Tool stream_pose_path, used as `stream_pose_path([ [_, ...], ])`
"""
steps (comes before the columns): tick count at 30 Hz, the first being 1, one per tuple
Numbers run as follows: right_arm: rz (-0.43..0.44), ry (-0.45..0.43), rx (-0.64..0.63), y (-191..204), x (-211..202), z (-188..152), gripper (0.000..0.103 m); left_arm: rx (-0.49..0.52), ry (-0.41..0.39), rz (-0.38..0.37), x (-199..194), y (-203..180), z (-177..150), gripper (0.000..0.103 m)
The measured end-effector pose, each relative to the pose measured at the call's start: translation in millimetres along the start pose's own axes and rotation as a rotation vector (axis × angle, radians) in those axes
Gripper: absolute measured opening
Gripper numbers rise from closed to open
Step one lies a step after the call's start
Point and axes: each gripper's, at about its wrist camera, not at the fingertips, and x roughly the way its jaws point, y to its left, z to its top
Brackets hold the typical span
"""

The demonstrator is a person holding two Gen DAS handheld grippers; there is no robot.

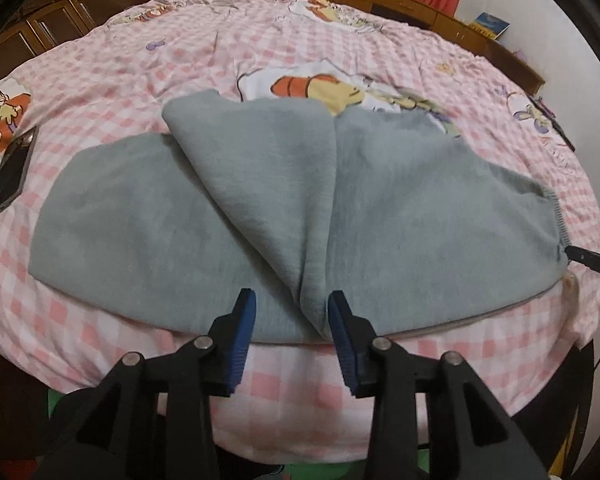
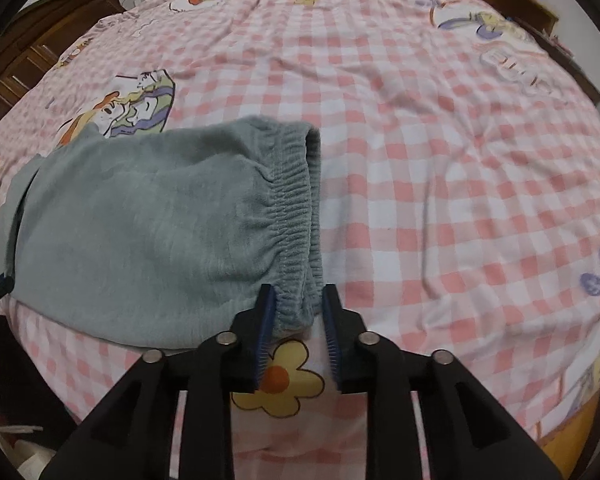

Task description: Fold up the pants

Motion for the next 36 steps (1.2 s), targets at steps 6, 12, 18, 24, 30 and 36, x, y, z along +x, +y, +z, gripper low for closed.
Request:
stream_pose_path([
  [6, -0.066, -0.11, -0.002, 12.4, -42.2, 0.6, 0.035, 0.043, -0.08, 0.004, -21.8, -9.6, 23.3, 0.051],
  [12, 0.022, -0.128, 0.0, 48.6, -48.7, 3.1, 0.036, 0.087, -0.082, -0.011, 4.8, -32.7, 67.4, 0.051],
  [18, 0.134, -0.058, -0.008, 94.3, -8.8, -9.1, 0.036, 0.098, -0.071, 0.059, 47.6, -43.3, 108.0, 0.051],
  [24, 0.171, -0.001, 0.035, 114.4, 29.9, -25.9, 0.037, 0.072, -0.036, 0.116, 81.0, -32.9, 128.4, 0.05],
  [30, 0.207, -0.018, 0.046, 111.8, 35.1, -27.6, 0.046, 0.064, -0.032, 0.08, 85.7, -15.2, 127.4, 0.004],
  [36, 0.22, -0.04, 0.054, 109.8, 36.2, -29.3, 0.047, -0.034, -0.147, 0.068, 30.8, 16.0, 112.2, 0.003],
])
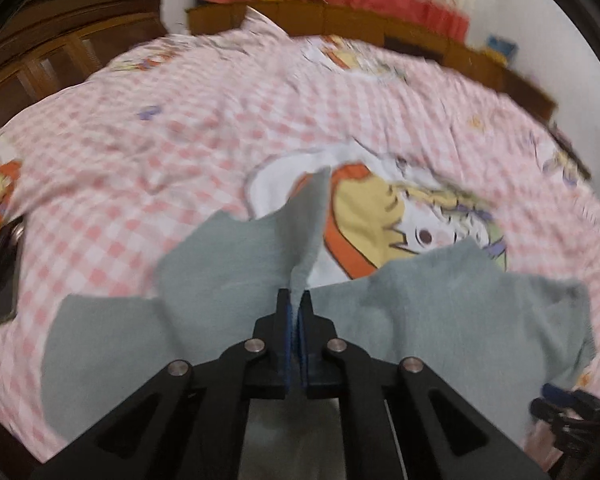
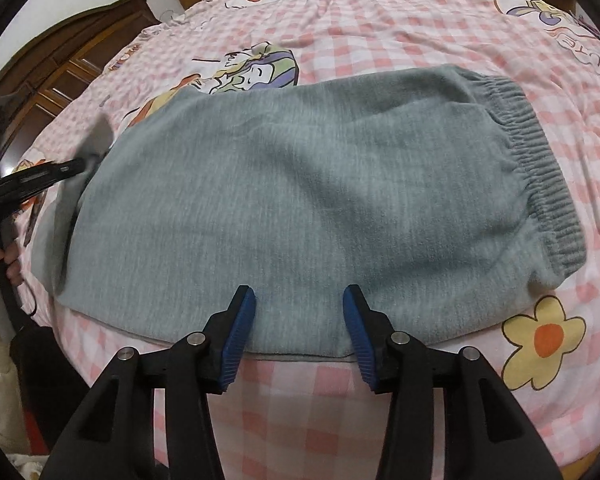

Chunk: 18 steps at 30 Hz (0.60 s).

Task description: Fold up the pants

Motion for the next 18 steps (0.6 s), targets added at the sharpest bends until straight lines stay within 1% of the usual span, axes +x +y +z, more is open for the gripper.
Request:
stream_pose_path([
  [4, -0.023, -0.01, -0.026, 5.7, -1.7, -2.1, 0.048, -0.073, -0.04, 0.036, -31.3, 35.3, -14.6, 0.003],
  [8, -0.034, -0.006, -0.029, 7.6, -2.4, -0.9, 0.048, -0.138, -0.034, 0.09, -45.0, 69.6, -32.3, 0.003],
  [10, -0.037, -0.005, -0.02, 7.7, -3.0, -0.2, 0.048, -0.192, -0.028, 0.111, -46.9, 88.4, -43.1, 0.003],
  [13, -0.053, -0.003, -0.018, 10.2, -4.4, -0.4, 0.048, -0.226, -0.006, 0.137, -45.2, 105.7, -57.8, 0.003],
  [15, -0.061, -0.001, -0.025, 12.5, -5.3, -1.0, 0.048, -0.244, 0.007, 0.132, -46.5, 113.7, -66.3, 0.005],
  [18, -0.072, 0.003, -0.031, 13.8, -4.7, -0.8, 0.048, -0.241, 0.024, 0.121, -49.8, 118.3, -71.9, 0.008],
])
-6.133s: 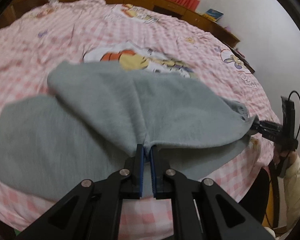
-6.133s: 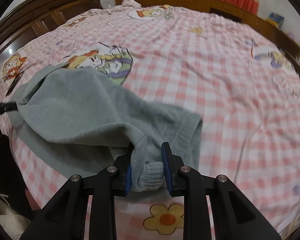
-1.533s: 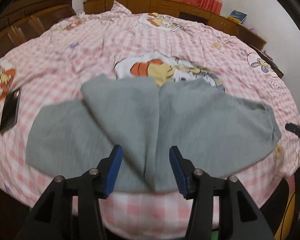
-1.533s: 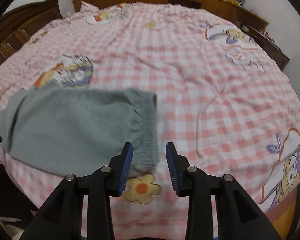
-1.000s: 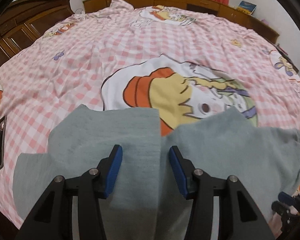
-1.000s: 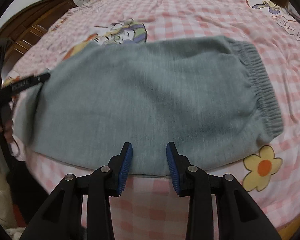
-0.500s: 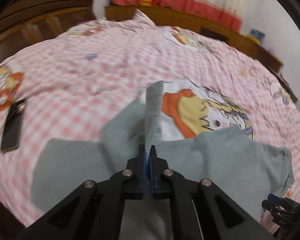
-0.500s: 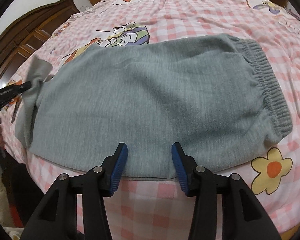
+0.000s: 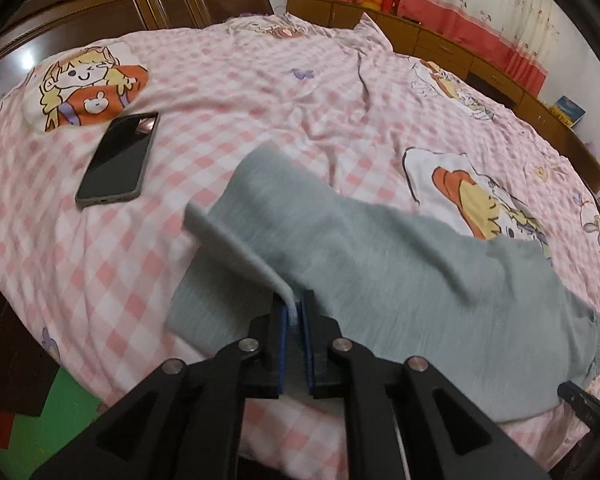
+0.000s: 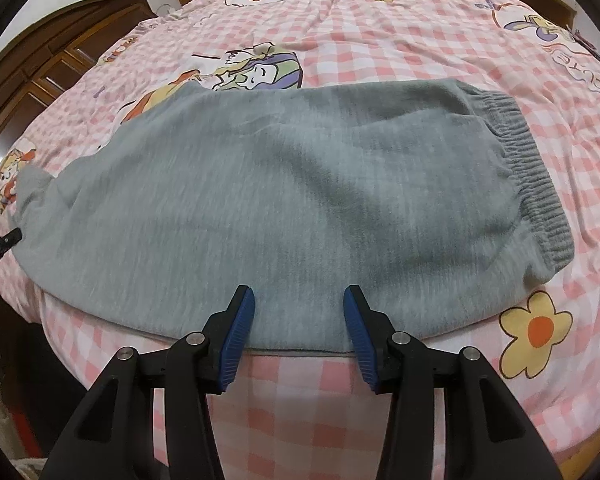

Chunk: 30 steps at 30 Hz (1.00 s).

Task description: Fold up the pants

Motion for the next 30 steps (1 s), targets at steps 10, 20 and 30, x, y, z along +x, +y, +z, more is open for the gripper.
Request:
stream_pose_path([
  [10, -0.029, 0.005, -0.009, 2.3, 2.9, 1.5, 0.048, -0.049, 0.019, 0.042, -16.4, 36.4, -11.6, 0.023],
  [20, -0.058, 0.019, -0.01, 13.3, -2.4, 0.7, 0.048, -0.12, 0.024, 0.003, -13.6, 60.7, -13.9, 0.037],
  [30, 0.018, 0.048, -0.244, 114.3, -4.9, -17.2, 0.048, -0.086, -0.017, -0.01, 9.5, 55.8, -10.1, 0.046],
])
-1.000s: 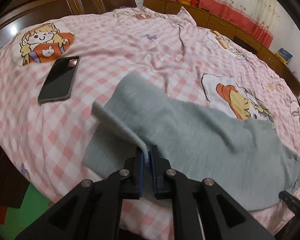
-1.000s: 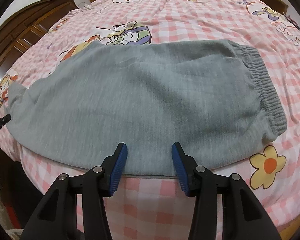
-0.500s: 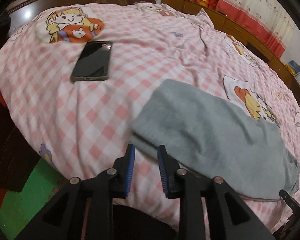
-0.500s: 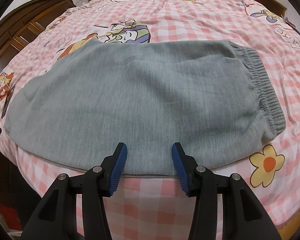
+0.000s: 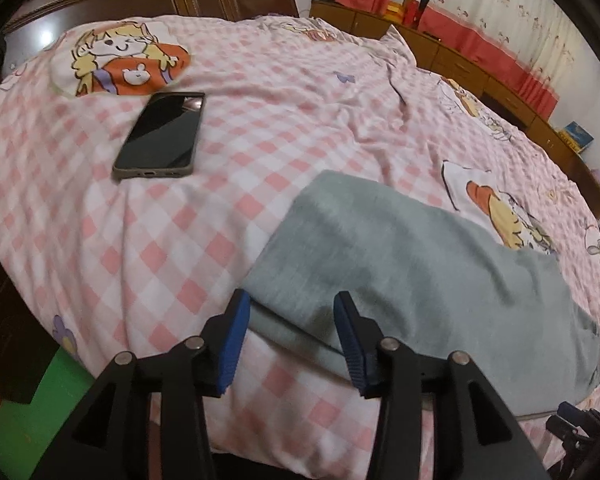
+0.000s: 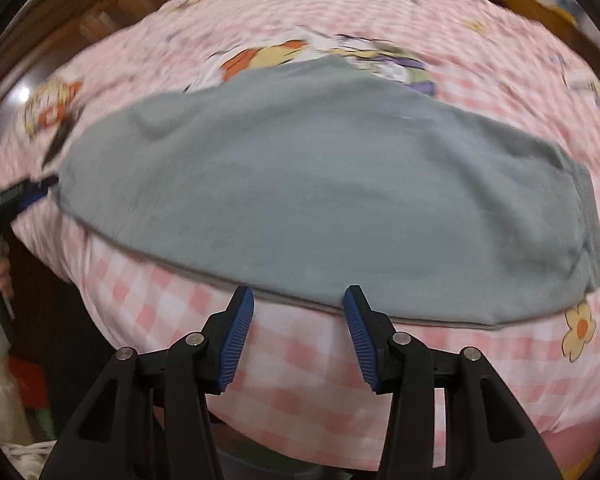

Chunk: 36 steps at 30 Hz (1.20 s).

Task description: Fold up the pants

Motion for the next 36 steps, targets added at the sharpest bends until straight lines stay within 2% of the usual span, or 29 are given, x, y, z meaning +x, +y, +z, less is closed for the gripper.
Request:
stream_pose_path([
  [4, 0.069, 0.016, -0.053, 33.8, 8.6, 3.2, 0.048, -0.031, 0.024, -0.056, 9.3, 12.4, 2.0, 0.045],
  [7, 0.141, 0.033, -0.059, 54.0, 15.6, 9.3, 0.048, -0.038, 0.016, -0.092, 6.8, 17.3, 1.7, 0.018],
  [11, 0.177, 0.026, -0.091, 82.8, 20.5, 17.2, 0.048, -0.034, 0.017, -0.129, 5.3, 22.6, 2.6, 0.014],
  [14, 0.161, 0.02, -0.152, 104.1, 24.9, 23.7, 0.048, -0.041, 0.015, -0.158, 3.5, 27.4, 4.0, 0.011],
  [21, 0.129, 0.012, -0.257, 134.9, 40.8, 31.8, 0.048, -0.044, 0.021, -0.185, 3.8, 29.8, 5.1, 0.01],
  [25, 0.137, 0.009, -0.261, 138.0, 44.6, 33.8, 0.048, -0.047, 0.027, -0.18, 6.6, 29.2, 6.4, 0.011],
  [27, 0.154, 0.004, -0.243, 138.2, 46.0, 36.2, 0.047, -0.055, 0.03, -0.182, 8.3, 30.1, 7.2, 0.018],
  [29, 0.165, -0.002, -0.228, 137.9, 47.7, 38.9, 0.04, -0.077, 0.025, -0.18, 11.0, 32.3, 9.3, 0.031],
  [31, 0.179, -0.006, -0.224, 138.1, 49.8, 40.8, 0.028, -0.093, 0.022, -0.174, 13.0, 34.0, 10.8, 0.031],
  [36, 0.217, -0.007, -0.221, 138.1, 51.3, 41.2, 0.015, -0.094, 0.013, -0.169, 13.0, 33.5, 12.5, 0.031],
])
